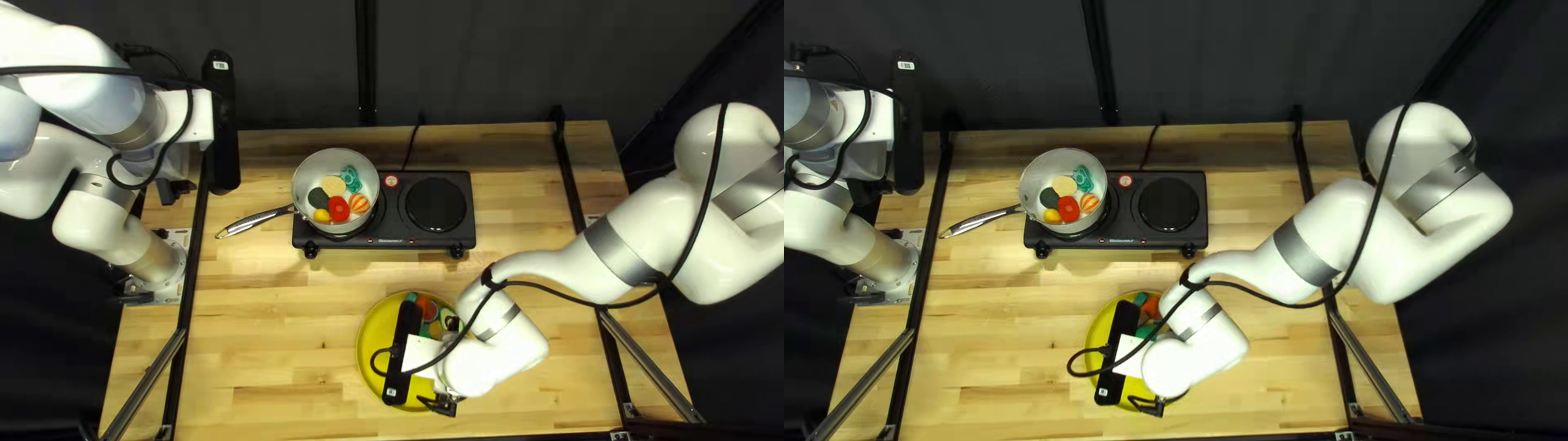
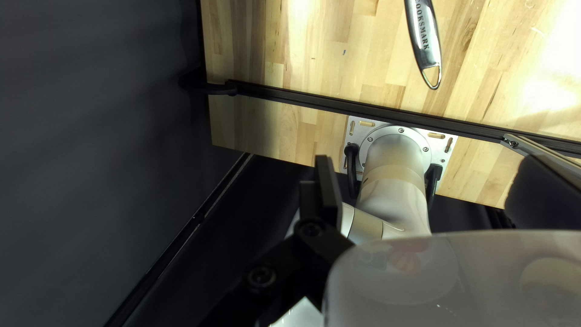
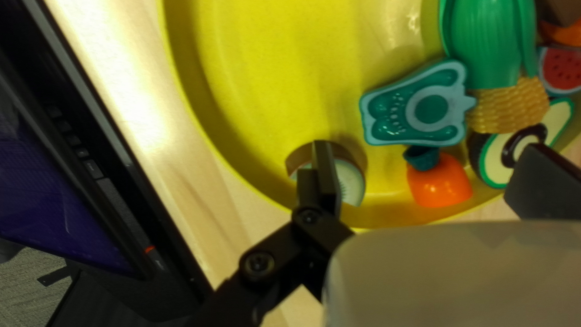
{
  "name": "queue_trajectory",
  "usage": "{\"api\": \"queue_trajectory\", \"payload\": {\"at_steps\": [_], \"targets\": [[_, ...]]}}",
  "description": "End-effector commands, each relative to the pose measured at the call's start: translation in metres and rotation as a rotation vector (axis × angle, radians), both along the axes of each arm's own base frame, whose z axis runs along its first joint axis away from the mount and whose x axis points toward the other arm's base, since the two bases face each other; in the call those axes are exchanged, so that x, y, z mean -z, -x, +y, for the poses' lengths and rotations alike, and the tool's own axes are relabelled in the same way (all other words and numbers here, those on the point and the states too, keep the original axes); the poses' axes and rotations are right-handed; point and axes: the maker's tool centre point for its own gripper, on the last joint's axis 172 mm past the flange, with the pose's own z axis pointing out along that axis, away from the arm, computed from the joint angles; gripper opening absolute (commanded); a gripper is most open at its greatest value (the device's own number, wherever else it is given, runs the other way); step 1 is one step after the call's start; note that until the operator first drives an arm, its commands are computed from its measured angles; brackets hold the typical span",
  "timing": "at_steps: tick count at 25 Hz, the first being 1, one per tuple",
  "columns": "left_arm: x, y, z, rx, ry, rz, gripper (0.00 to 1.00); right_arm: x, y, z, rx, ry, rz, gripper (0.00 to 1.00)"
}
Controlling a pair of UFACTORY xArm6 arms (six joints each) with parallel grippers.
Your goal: Pick up a pot and place it onto the stove surface, add food to pot
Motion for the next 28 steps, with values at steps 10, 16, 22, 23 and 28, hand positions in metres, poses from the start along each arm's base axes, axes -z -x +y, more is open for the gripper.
{"api": "queue_trajectory", "payload": {"at_steps": [10, 16, 22, 23, 28], "targets": [[0.000, 0.000, 0.000, 0.000, 0.000, 0.000, 1.00, 0.001, 0.003, -0.010, 0.148, 0.065, -0.007, 1.00], [0.000, 0.000, 0.000, 0.000, 0.000, 0.000, 1.00, 0.011, 0.016, -0.018, 0.184, 0.055, -0.021, 1.00], [0.000, 0.000, 0.000, 0.000, 0.000, 0.000, 1.00, 0.017, 0.015, -0.019, 0.202, 0.037, -0.038, 1.00], [0.000, 0.000, 0.000, 0.000, 0.000, 0.000, 1.00, 0.017, 0.014, -0.019, 0.203, 0.036, -0.039, 1.00], [0.000, 0.000, 0.000, 0.000, 0.000, 0.000, 1.00, 0.029, 0.002, -0.021, 0.204, 0.016, -0.046, 1.00]]}}
